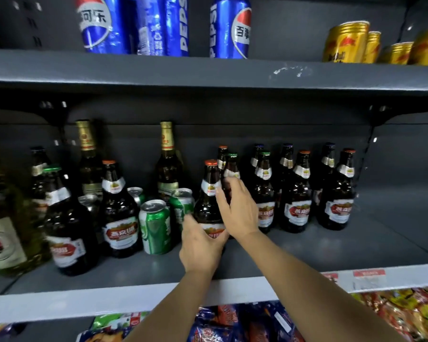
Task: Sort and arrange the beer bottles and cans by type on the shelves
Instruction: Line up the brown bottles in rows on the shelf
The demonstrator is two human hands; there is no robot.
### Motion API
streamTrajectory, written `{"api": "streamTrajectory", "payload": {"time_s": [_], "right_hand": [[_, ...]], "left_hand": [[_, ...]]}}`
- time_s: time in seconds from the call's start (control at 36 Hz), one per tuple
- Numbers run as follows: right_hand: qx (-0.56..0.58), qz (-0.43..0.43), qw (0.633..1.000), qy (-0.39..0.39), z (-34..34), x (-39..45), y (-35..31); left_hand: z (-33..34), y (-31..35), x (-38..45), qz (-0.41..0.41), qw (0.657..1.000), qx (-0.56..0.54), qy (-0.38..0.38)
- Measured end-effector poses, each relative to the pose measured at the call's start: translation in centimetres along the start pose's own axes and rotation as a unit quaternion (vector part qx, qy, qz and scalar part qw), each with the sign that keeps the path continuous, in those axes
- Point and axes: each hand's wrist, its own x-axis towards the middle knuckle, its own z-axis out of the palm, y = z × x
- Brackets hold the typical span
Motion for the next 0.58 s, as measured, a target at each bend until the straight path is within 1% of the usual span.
{"api": "streamTrajectory", "payload": {"time_s": [0.06,0.08,0.14,0.17,0.19,0.25,0.28,0.31,0.33,0.36,0.42,0.44,0.47,0.5,0.53,0.56,0.58], "right_hand": [[-0.005,0.024,0.999,-0.04,0.7,-0.9,-0.3],[-0.016,0.028,0.998,-0.048,0.9,-1.2,-0.6],[-0.044,0.023,0.998,-0.025,1.1,-1.6,-1.2],[-0.051,0.021,0.998,0.011,1.2,-1.7,-1.6],[-0.049,0.017,0.997,0.063,1.2,-1.6,-2.2],[-0.025,-0.007,0.983,0.18,1.0,-1.3,-3.8],[-0.017,-0.039,0.974,0.222,0.8,-1.0,-4.8],[-0.018,-0.082,0.967,0.243,0.7,-0.8,-5.9],[-0.022,-0.129,0.961,0.244,0.7,-0.6,-6.9],[-0.029,-0.171,0.957,0.231,0.8,-0.5,-8.0],[-0.056,-0.223,0.957,0.176,1.4,-0.5,-9.9],[-0.092,-0.238,0.957,0.139,1.9,-0.4,-10.6],[-0.145,-0.249,0.953,0.095,2.4,-0.3,-11.0],[-0.2,-0.249,0.947,0.037,3.0,-0.2,-11.2],[-0.243,-0.237,0.94,-0.022,3.5,0.0,-11.3],[-0.274,-0.215,0.935,-0.074,3.8,0.4,-11.2],[-0.301,-0.191,0.927,-0.115,4.0,0.7,-11.3]], "left_hand": [[-0.3,-0.4,0.0,0.007,1.0,-0.004,-0.028],[-0.5,-0.6,0.1,0.01,0.999,-0.007,-0.046],[-1.0,-0.8,0.1,0.021,0.996,0.007,-0.091],[-1.3,-1.0,0.1,0.029,0.994,0.019,-0.106],[-1.8,-1.2,0.0,0.04,0.993,0.029,-0.11],[-3.3,-1.6,-0.4,0.082,0.993,0.036,-0.08],[-4.2,-1.7,-0.6,0.11,0.992,0.036,-0.052],[-5.2,-1.8,-0.6,0.142,0.989,0.042,-0.022],[-6.1,-1.9,-0.4,0.181,0.982,0.058,0.01],[-7.0,-2.1,0.1,0.221,0.97,0.084,0.046],[-8.3,-2.1,1.7,0.289,0.939,0.143,0.118],[-9.1,-1.9,2.6,0.311,0.925,0.173,0.135],[-9.7,-1.7,3.4,0.323,0.916,0.202,0.129],[-10.2,-1.4,4.0,0.322,0.911,0.242,0.094],[-10.6,-1.1,4.5,0.309,0.905,0.292,0.035],[-10.8,-1.0,4.9,0.281,0.894,0.348,-0.029],[-10.7,-1.0,5.2,0.255,0.88,0.393,-0.074]]}}
